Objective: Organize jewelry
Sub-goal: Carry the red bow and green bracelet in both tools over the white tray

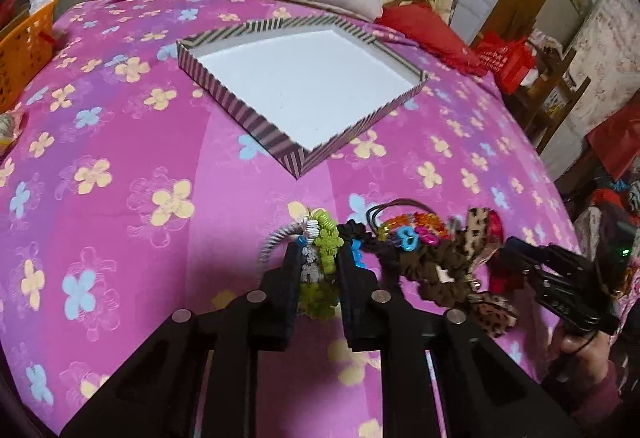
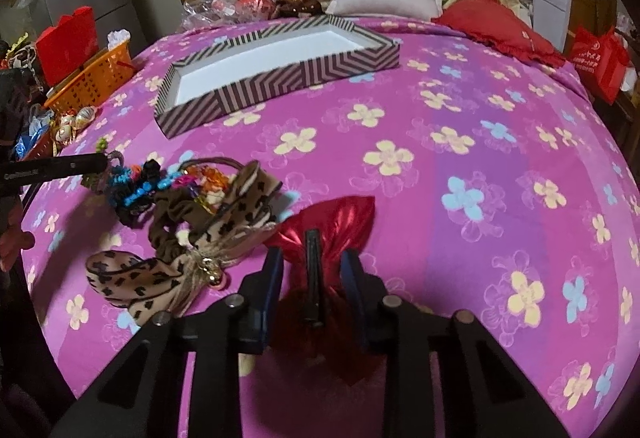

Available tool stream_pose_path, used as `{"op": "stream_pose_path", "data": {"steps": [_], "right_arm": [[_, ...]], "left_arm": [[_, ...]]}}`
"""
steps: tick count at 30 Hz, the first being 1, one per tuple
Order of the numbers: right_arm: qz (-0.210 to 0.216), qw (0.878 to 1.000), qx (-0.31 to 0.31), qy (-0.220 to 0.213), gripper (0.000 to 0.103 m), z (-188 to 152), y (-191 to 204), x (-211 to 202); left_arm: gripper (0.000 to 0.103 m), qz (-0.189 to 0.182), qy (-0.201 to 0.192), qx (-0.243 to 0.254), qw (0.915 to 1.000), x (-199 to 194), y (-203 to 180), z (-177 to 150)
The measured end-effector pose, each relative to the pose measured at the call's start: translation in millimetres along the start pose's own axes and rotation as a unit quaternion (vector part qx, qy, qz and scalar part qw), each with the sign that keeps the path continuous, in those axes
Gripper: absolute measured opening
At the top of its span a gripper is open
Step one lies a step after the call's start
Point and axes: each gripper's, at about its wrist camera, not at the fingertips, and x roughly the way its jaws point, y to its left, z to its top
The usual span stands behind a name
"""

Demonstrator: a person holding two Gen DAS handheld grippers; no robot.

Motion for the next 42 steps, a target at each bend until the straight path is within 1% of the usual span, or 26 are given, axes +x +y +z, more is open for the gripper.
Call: {"op": "stream_pose_path", "data": {"steps": [1,7,9,17,20,21,22,23,24,25,27,30,31,32,33,37,42], "right_arm": [[0.002,1.0,0.0,-0.001,0.023,0.4,0.3,-0.9],[0.008,1.0,0.0,-0.013,0.014,0.1,3.1,-7.6],[0.015,1.0,0.003,-0.017,0.013,1.6,2.6,-11.0],[0.017,0.999,0.004,-0.027,0.011,2.4,1.3,-18.3],[0.017,0.999,0.017,-0.027,0.011,2.2,-4.5,-18.8],[0.016,0.999,0.02,-0.024,0.014,2.2,-6.3,-18.0],[0.013,1.0,0.021,-0.018,0.024,2.3,-7.9,-15.8],[0.011,1.0,0.021,-0.013,0.031,2.0,-8.6,-13.8],[0.012,1.0,0.022,-0.01,0.04,1.2,-9.0,-11.4],[0.013,1.0,0.023,-0.005,0.044,0.5,-9.0,-8.9],[0.013,1.0,0.021,0.009,0.047,-0.8,-8.0,-1.5],[0.004,1.0,0.017,0.026,0.047,-3.9,-6.3,12.5],[0.008,0.999,0.017,0.028,0.041,-4.9,-6.4,14.8],[0.005,1.0,0.015,0.024,0.032,-6.0,-6.0,15.6],[-0.001,1.0,0.01,0.02,0.015,-6.5,-5.0,14.6],[0.007,1.0,0.009,0.002,0.015,-4.3,-4.4,3.0],[0.011,1.0,0.013,-0.021,0.015,9.4,-6.1,-14.9]], "left_arm": [[0.0,-0.005,-0.002,-0.002,1.0,-3.2,0.4,1.2],[0.0,-0.034,-0.014,-0.02,0.9991,-24.9,6.0,7.3],[0.0,-0.039,-0.019,-0.023,0.9988,-29.2,5.9,8.0],[0.0,-0.038,-0.028,-0.031,0.9984,-36.5,5.0,7.6],[0.0,-0.037,-0.038,-0.027,0.9982,-43.8,1.5,9.1],[0.0,-0.035,-0.042,-0.024,0.9982,-46.4,0.0,9.6],[0.0,-0.03,-0.047,-0.021,0.9982,-49.0,-1.9,10.1],[0.0,-0.029,-0.049,-0.02,0.9982,-50.3,-2.7,10.6],[0.0,-0.028,-0.051,-0.019,0.9981,-51.5,-3.6,11.3],[0.0,-0.027,-0.053,-0.018,0.9981,-52.2,-4.4,11.9],[0.0,-0.025,-0.054,-0.015,0.9981,-52.8,-6.1,12.5],[0.0,-0.022,-0.053,-0.01,0.9983,-52.6,-8.9,12.1],[0.0,-0.02,-0.054,-0.01,0.9983,-52.4,-9.7,11.9],[0.0,-0.018,-0.054,-0.009,0.9983,-52.6,-10.0,11.8],[0.0,-0.017,-0.055,-0.008,0.9983,-52.9,-10.4,11.5],[0.0,-0.014,-0.055,-0.008,0.9984,-53.0,-10.7,12.0],[0.0,-0.015,-0.059,-0.004,0.9982,-55.6,-13.9,17.0]]}}
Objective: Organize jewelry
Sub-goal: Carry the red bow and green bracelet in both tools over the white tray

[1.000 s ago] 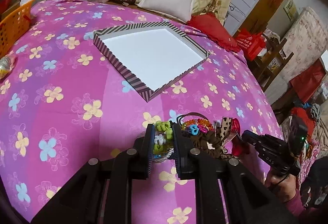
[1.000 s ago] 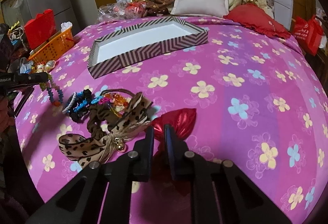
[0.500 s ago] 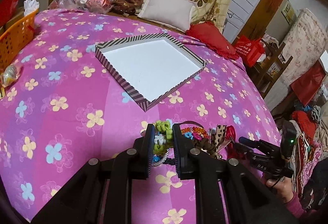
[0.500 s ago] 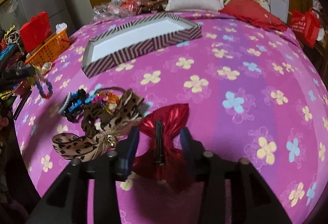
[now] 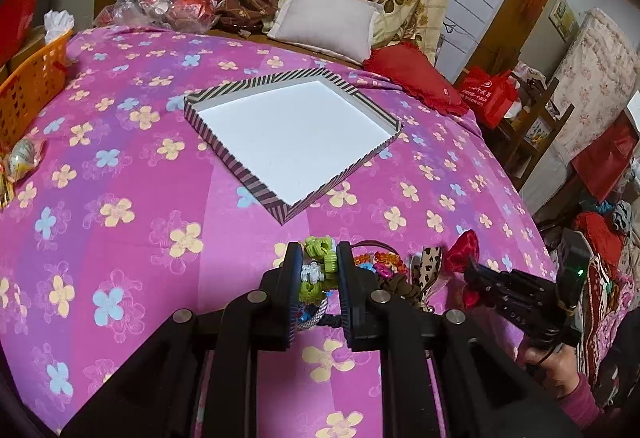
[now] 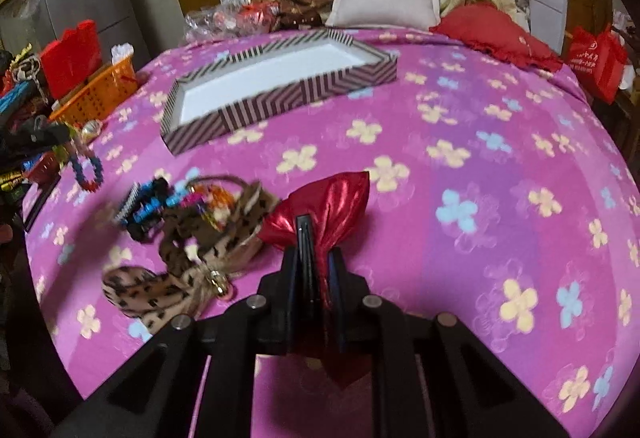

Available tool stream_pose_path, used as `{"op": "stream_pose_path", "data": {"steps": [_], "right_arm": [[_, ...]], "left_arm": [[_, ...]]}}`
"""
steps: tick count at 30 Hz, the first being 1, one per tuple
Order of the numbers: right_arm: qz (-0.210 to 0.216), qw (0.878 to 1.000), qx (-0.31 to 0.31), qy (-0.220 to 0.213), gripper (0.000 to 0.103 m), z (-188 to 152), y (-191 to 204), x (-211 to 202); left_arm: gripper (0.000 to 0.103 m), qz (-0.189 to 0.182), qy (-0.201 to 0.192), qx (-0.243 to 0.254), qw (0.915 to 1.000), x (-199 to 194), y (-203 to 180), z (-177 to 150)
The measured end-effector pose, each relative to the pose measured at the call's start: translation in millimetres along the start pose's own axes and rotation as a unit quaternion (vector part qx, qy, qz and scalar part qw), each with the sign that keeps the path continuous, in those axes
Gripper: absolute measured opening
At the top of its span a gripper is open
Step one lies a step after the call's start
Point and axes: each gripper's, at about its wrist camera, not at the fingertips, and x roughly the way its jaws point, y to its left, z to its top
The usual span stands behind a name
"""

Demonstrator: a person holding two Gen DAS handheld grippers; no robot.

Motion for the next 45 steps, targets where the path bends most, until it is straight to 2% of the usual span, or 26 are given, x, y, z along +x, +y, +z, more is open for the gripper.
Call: {"op": "stream_pose_path", "data": {"steps": [8,20,30,36,45], "right_arm": [[0.026,0.999,0.005,-0.022,0.015,30.9,5.1,-8.7],[0.054,0.998,-0.02,-0.029,0.015,96.4,32.4,19.5],[0.075,0.996,-0.043,-0.003,0.015,152.4,66.2,80.6],[0.085,0.996,-0.034,0.019,0.015,181.0,71.7,121.8],[0.093,0.994,-0.014,0.055,0.015,195.9,72.3,172.6]], "left_arm": [[0.0,0.01,-0.004,0.013,0.9999,5.2,-7.4,22.8],[0.0,0.052,-0.016,0.023,0.9983,34.9,-1.9,67.9],[0.0,0.08,-0.016,0.012,0.9966,77.5,13.1,105.5],[0.0,0.089,-0.005,0.006,0.996,106.8,19.3,116.9],[0.0,0.076,0.021,-0.032,0.9964,148.8,39.3,116.3]]}}
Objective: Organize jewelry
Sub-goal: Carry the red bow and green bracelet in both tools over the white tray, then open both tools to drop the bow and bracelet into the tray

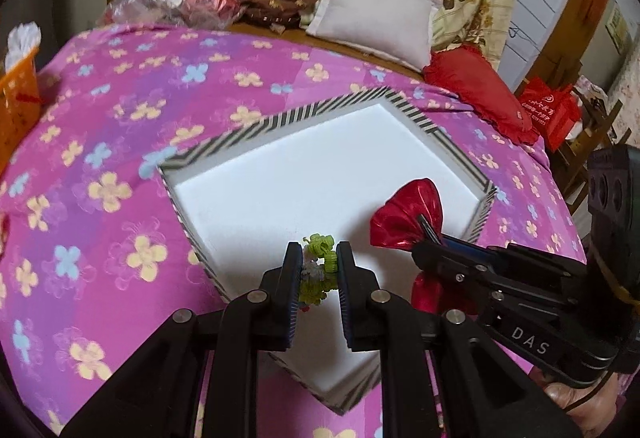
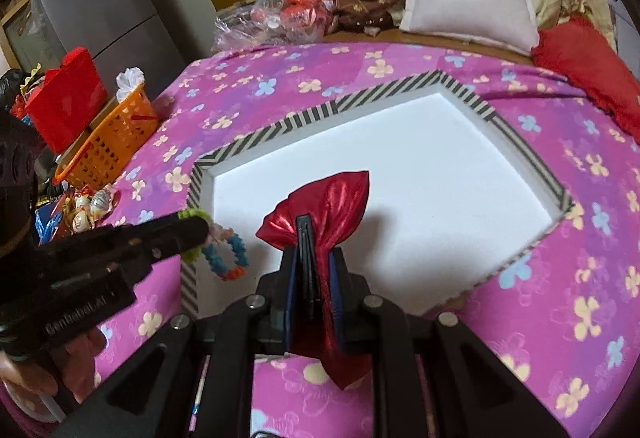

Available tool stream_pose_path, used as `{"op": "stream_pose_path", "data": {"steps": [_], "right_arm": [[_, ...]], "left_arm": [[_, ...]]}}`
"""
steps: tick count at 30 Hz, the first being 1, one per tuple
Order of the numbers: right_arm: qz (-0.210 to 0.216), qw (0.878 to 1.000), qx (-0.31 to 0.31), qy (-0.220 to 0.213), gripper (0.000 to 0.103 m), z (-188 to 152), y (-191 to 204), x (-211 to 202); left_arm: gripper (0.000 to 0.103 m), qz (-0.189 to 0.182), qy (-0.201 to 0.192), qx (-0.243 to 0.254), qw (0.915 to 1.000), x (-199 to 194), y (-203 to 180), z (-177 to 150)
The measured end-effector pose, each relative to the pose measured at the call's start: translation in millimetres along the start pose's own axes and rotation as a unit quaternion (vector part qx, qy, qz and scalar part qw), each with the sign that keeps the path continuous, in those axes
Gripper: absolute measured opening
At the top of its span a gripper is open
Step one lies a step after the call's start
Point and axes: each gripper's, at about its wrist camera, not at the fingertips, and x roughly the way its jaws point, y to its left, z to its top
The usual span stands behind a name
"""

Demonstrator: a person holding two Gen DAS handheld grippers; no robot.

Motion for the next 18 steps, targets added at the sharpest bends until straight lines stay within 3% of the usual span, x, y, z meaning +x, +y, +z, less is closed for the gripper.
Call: {"op": "stream_pose_path", "data": {"steps": [18], "right_arm": [[-0.019,0.999,0.021,0.036,0.017,2.1,-9.3,45.1]], "left_arm": [[0.0,0.026,0.017,-0.005,0.9995,17.9,13.1,-15.0]]}}
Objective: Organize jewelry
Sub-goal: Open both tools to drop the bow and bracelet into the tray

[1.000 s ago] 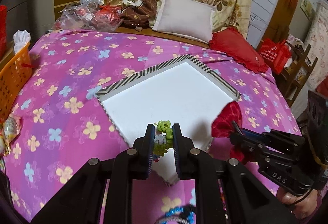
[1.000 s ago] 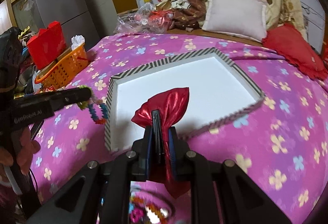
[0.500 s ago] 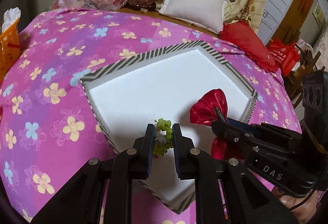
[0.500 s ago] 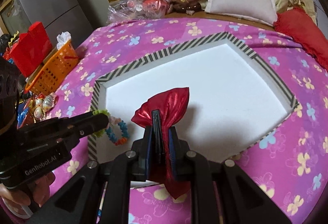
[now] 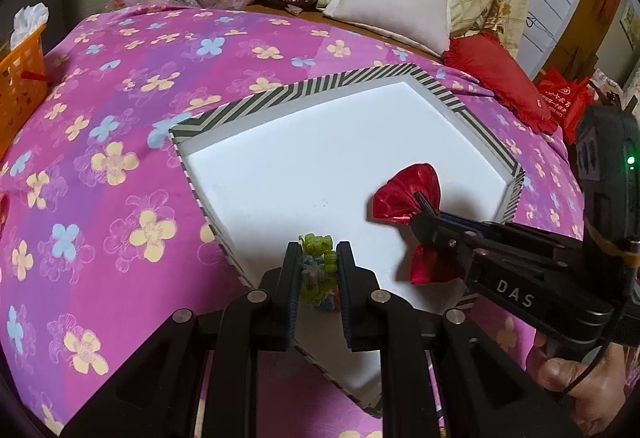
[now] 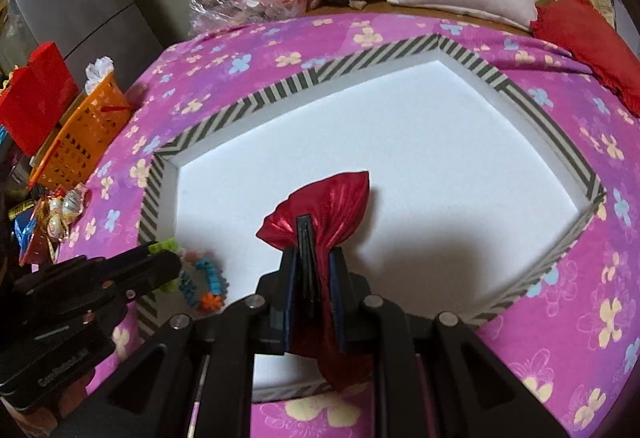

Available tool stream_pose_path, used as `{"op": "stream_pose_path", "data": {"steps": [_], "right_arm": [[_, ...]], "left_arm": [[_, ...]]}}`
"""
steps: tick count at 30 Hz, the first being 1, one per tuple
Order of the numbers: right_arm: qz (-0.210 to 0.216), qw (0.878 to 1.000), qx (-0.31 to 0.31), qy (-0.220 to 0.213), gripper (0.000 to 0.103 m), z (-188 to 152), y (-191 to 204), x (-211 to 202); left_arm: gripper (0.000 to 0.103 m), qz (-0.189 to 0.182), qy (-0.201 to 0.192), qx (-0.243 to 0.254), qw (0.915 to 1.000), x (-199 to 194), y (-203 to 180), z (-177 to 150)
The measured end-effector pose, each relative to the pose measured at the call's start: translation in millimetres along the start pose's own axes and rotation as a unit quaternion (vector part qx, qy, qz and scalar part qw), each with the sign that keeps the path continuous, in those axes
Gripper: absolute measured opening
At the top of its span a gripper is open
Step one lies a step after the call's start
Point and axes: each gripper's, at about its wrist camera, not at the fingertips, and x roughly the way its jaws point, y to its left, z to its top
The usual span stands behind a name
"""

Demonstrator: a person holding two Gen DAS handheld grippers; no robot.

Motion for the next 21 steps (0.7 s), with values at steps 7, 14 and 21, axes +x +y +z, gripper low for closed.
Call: {"op": "stream_pose_path", "data": {"steps": [7,14,21], "right_arm": [[0.0,1.0,-0.005,-0.001,0.048,-1.1,4.8,-4.5],[0.013,0.999,0.002,-0.038,0.055,-14.4,-0.6,-54.2],[0.003,0.997,0.01,-0.077,0.067,-50.7,-17.0,-132.6]], "left_arm": [[0.0,0.009,-0.001,-0.023,0.9997,2.1,12.3,-3.6],[0.027,-0.036,-0.007,-0.041,0.9985,-20.9,18.2,-9.6],[0.042,-0.037,-0.021,-0.03,0.9986,-62.3,16.9,-32.9]]}}
